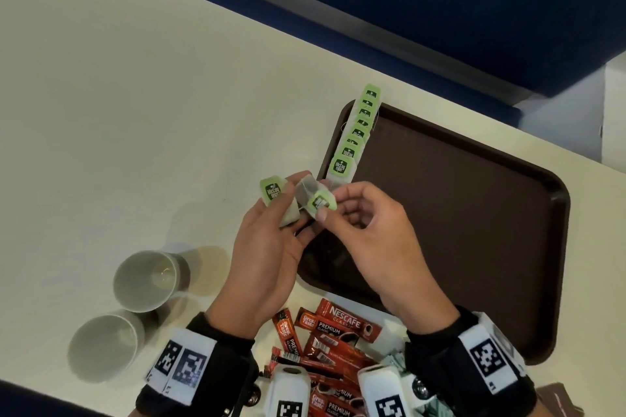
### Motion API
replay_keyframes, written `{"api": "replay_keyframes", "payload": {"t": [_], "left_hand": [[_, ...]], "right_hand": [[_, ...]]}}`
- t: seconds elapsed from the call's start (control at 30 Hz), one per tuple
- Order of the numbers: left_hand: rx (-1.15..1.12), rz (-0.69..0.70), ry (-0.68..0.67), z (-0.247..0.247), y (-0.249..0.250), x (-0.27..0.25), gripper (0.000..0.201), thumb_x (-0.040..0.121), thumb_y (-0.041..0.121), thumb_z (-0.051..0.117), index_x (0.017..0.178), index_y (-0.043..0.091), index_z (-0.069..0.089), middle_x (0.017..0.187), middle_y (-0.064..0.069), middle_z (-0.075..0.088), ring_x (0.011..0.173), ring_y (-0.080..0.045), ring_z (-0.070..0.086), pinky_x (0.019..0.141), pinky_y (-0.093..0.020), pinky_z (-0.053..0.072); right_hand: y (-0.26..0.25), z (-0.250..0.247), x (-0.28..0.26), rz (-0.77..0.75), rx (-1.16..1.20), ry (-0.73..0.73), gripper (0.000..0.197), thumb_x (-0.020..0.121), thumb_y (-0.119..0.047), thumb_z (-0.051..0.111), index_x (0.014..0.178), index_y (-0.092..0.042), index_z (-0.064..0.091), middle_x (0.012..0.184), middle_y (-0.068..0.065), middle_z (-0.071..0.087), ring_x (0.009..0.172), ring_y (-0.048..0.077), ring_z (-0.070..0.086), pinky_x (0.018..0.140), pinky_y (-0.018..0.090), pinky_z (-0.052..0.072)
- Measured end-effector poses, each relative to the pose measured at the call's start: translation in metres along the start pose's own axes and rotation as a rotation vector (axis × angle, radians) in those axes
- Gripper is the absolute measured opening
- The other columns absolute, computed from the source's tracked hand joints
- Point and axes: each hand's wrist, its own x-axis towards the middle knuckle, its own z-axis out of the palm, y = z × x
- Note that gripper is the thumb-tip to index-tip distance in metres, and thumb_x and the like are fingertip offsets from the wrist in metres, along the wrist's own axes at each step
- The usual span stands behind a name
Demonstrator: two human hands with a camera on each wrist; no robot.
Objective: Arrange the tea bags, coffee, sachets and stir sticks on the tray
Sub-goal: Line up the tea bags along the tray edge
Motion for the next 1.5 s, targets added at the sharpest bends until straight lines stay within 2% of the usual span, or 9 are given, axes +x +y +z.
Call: {"api": "replay_keyframes", "payload": {"t": [0.23, 0.4, 0.6, 0.8, 0.9, 1.0, 1.13, 1.27, 1.5], "left_hand": [[0.015, 0.012, 0.056, -0.01, 0.005, 0.001, 0.039, 0.116, 0.024, 0.044, 0.139, 0.0, 0.065, 0.132, -0.02, 0.076, 0.125, -0.032, 0.074, 0.114, -0.049, 0.054], [0.028, 0.018, 0.044, -0.011, 0.008, 0.0, 0.039, 0.116, 0.025, 0.043, 0.137, 0.002, 0.066, 0.128, -0.021, 0.077, 0.121, -0.034, 0.076, 0.109, -0.046, 0.055], [0.054, 0.026, 0.021, -0.012, 0.009, 0.0, 0.039, 0.115, 0.027, 0.044, 0.138, 0.004, 0.065, 0.126, -0.021, 0.078, 0.12, -0.034, 0.076, 0.105, -0.041, 0.061], [0.042, 0.028, 0.028, -0.014, 0.01, 0.0, 0.038, 0.115, 0.027, 0.045, 0.136, 0.004, 0.067, 0.124, -0.022, 0.078, 0.118, -0.035, 0.076, 0.103, -0.04, 0.061], [0.045, 0.028, 0.033, -0.015, 0.009, -0.001, 0.038, 0.116, 0.027, 0.045, 0.136, 0.004, 0.067, 0.124, -0.022, 0.078, 0.117, -0.035, 0.077, 0.102, -0.038, 0.063], [0.046, 0.032, 0.042, -0.016, 0.009, -0.001, 0.038, 0.115, 0.026, 0.045, 0.136, 0.004, 0.067, 0.123, -0.022, 0.078, 0.115, -0.034, 0.077, 0.101, -0.038, 0.062], [0.049, 0.031, 0.047, -0.016, 0.008, -0.003, 0.038, 0.115, 0.027, 0.046, 0.136, 0.004, 0.068, 0.123, -0.022, 0.079, 0.115, -0.034, 0.078, 0.101, -0.038, 0.062], [0.054, 0.031, 0.052, -0.016, 0.009, -0.003, 0.038, 0.115, 0.027, 0.045, 0.135, 0.004, 0.068, 0.122, -0.021, 0.079, 0.115, -0.034, 0.078, 0.101, -0.038, 0.061], [0.133, 0.039, 0.03, -0.012, 0.009, -0.002, 0.036, 0.115, 0.025, 0.046, 0.135, 0.004, 0.068, 0.122, -0.019, 0.08, 0.113, -0.035, 0.078, 0.098, -0.04, 0.061]], "right_hand": [[0.001, -0.029, 0.023, -0.201, -0.219, 0.144, 0.009, 0.1, -0.017, 0.072, 0.104, -0.024, 0.069, 0.097, -0.009, 0.073, 0.092, 0.008, 0.07, 0.078, 0.018, 0.056], [0.004, -0.035, 0.033, -0.3, -0.43, 0.005, 0.014, 0.106, -0.015, 0.063, 0.115, -0.024, 0.068, 0.107, -0.014, 0.071, 0.096, 0.008, 0.068, 0.08, 0.027, 0.057], [0.008, -0.026, 0.039, -0.294, -0.578, -0.159, 0.018, 0.107, -0.019, 0.061, 0.123, -0.027, 0.066, 0.101, -0.017, 0.066, 0.091, 0.0, 0.062, 0.075, 0.014, 0.046], [0.018, -0.017, 0.045, -0.352, -0.634, -0.06, 0.014, 0.106, -0.018, 0.063, 0.119, -0.023, 0.065, 0.113, -0.012, 0.058, 0.096, -0.001, 0.057, 0.084, 0.011, 0.043], [0.022, -0.015, 0.047, -0.359, -0.628, 0.005, 0.018, 0.106, -0.019, 0.064, 0.123, -0.021, 0.066, 0.123, -0.008, 0.051, 0.11, 0.006, 0.06, 0.094, 0.02, 0.052], [0.023, -0.015, 0.05, -0.358, -0.608, 0.037, 0.018, 0.106, -0.019, 0.064, 0.124, -0.021, 0.066, 0.125, -0.007, 0.048, 0.114, 0.012, 0.063, 0.093, 0.026, 0.057], [0.024, -0.016, 0.054, -0.336, -0.623, 0.039, 0.019, 0.106, -0.02, 0.064, 0.124, -0.02, 0.066, 0.126, -0.007, 0.047, 0.114, 0.015, 0.064, 0.085, 0.008, 0.049], [0.026, -0.016, 0.056, -0.341, -0.635, 0.035, 0.02, 0.106, -0.021, 0.064, 0.125, -0.021, 0.065, 0.126, -0.007, 0.045, 0.109, 0.015, 0.064, 0.082, 0.009, 0.048], [0.02, -0.02, 0.05, -0.349, -0.617, 0.155, 0.03, 0.103, -0.022, 0.067, 0.132, -0.024, 0.061, 0.126, -0.006, 0.043, 0.083, 0.003, 0.055, 0.074, 0.012, 0.051]]}}
